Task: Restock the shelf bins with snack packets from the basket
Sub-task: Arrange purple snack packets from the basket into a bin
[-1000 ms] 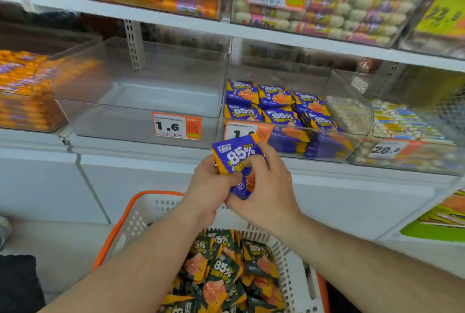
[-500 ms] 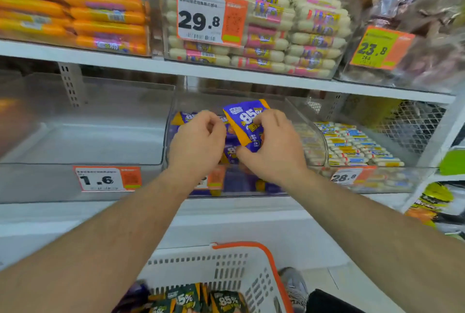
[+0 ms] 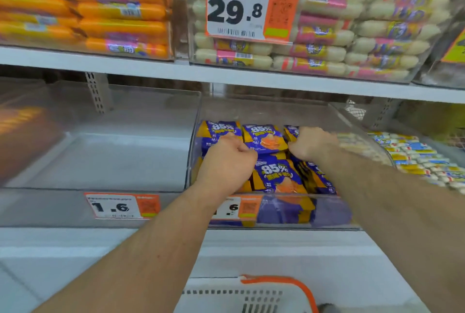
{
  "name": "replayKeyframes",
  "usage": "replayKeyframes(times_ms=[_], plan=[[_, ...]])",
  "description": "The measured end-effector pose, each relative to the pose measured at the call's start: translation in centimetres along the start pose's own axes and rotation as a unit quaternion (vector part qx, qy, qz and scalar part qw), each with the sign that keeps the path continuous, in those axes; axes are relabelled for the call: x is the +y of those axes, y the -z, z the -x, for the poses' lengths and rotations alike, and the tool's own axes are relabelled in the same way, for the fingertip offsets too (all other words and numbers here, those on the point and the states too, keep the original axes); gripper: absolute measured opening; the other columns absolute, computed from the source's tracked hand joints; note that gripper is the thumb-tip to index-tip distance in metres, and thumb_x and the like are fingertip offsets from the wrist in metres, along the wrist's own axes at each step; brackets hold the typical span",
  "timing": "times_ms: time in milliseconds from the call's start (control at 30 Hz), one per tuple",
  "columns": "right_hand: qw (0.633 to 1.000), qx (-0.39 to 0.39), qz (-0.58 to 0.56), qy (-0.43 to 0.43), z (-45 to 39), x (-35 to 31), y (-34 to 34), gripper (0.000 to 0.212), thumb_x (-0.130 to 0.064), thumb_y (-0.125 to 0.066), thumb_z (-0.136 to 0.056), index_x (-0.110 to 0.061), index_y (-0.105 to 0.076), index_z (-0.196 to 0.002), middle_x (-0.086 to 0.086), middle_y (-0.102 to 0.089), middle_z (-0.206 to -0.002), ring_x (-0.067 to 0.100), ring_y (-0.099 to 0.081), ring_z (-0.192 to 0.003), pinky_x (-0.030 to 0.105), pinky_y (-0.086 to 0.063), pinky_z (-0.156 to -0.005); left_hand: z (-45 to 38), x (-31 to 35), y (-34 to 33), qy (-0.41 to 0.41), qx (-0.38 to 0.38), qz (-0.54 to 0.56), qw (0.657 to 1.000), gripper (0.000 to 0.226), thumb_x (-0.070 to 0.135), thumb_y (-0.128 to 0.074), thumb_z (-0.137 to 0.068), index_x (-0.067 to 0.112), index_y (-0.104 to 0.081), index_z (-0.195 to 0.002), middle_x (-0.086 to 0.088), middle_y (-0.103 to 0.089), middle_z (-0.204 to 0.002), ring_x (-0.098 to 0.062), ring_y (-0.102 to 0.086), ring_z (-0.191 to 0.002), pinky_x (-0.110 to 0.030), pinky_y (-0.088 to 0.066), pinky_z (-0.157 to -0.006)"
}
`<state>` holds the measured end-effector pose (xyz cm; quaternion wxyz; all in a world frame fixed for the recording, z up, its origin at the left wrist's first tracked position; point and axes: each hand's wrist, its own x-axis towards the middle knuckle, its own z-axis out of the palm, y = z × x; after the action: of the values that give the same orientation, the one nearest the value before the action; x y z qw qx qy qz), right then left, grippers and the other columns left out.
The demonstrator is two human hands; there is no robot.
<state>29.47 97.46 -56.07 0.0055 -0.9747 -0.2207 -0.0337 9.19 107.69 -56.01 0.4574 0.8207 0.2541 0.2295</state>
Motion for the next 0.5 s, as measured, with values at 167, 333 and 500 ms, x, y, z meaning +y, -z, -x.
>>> replayKeyframes(times_ms=[167,333,500], plan=[[0.999,-0.020,-0.038,0.010,-0.7,0.4,-0.4,0.057,-0.056,-0.046,-0.094,-0.011,-0.052,-0.130,0.018,-0.056,-0.133,0.036,-0.055,-0.117,0.038,-0.045,-0.089,-0.2,-0.2,-0.4,0.002,-0.011,-0.001,1.000,0.018,0.017,-0.056,-0.089,0.003,-0.063,-0.080,0.009,-0.059,-0.083,0.003,-0.048,-0.067,-0.029,-0.048,-0.073],[0.993,-0.061,-0.095,0.034,0.1,1.8,0.9,0.052,-0.042,-0.032,-0.106,-0.009,-0.049,-0.142,0.016,-0.043,-0.151,0.032,-0.041,-0.136,0.034,-0.034,-0.106,0.4,0.2,-0.3,-0.014,-0.011,-0.019,1.000,0.019,0.017,-0.055,-0.089,0.010,-0.061,-0.073,-0.005,-0.068,-0.090,0.003,-0.047,-0.065,-0.021,-0.042,-0.065],[0.982,0.018,-0.186,0.036,2.7,2.3,2.2,0.044,-0.042,-0.041,-0.102,-0.011,-0.068,-0.114,0.015,-0.066,-0.122,0.032,-0.058,-0.105,0.035,-0.045,-0.089,1.3,1.0,0.0,-0.054,-0.033,-0.041,0.997,0.013,0.023,-0.055,-0.090,0.025,-0.059,-0.078,0.009,-0.059,-0.070,-0.010,-0.056,-0.064,-0.033,-0.053,-0.071]])
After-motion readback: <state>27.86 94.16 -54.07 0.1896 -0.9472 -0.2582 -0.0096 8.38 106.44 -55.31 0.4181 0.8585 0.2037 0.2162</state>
